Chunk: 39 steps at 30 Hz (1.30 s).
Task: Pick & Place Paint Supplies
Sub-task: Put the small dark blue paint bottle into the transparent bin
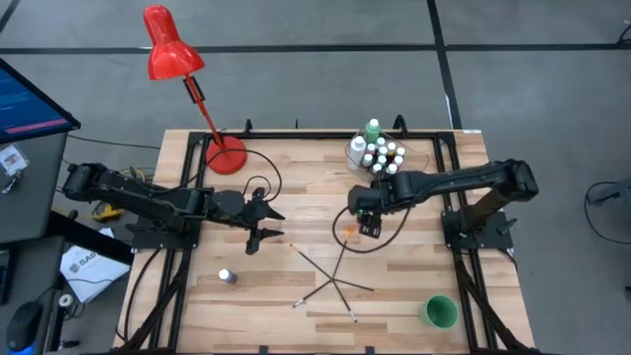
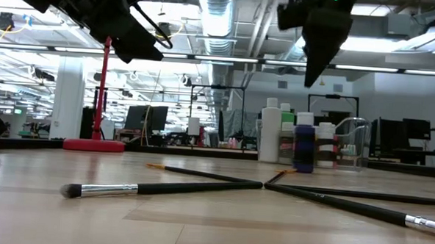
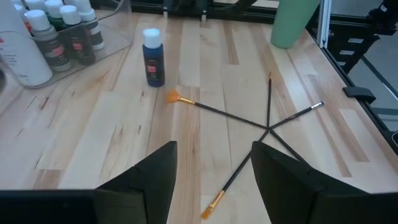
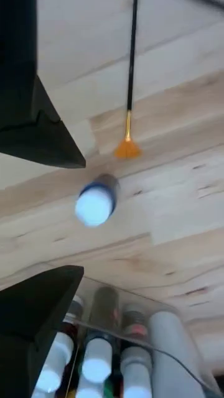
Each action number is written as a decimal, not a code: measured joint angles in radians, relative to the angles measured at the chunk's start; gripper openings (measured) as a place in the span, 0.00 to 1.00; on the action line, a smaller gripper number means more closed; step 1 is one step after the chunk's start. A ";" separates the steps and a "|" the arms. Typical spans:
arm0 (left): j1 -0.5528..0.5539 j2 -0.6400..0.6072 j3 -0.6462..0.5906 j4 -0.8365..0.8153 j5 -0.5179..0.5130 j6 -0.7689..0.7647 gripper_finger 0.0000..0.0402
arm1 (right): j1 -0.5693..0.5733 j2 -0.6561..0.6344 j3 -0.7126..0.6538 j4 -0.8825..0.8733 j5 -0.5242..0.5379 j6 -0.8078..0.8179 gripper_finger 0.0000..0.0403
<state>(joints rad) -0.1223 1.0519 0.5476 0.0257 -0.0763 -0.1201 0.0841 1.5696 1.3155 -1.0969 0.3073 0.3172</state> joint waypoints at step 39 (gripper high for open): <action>-0.007 0.000 0.000 0.001 0.003 -0.020 0.49 | -0.107 0.152 -0.045 0.091 -0.104 -0.170 0.28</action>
<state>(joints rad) -0.1288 1.0515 0.5476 0.0266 -0.0734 -0.1396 -0.0225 1.7218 1.2705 -1.0054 0.2035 0.1467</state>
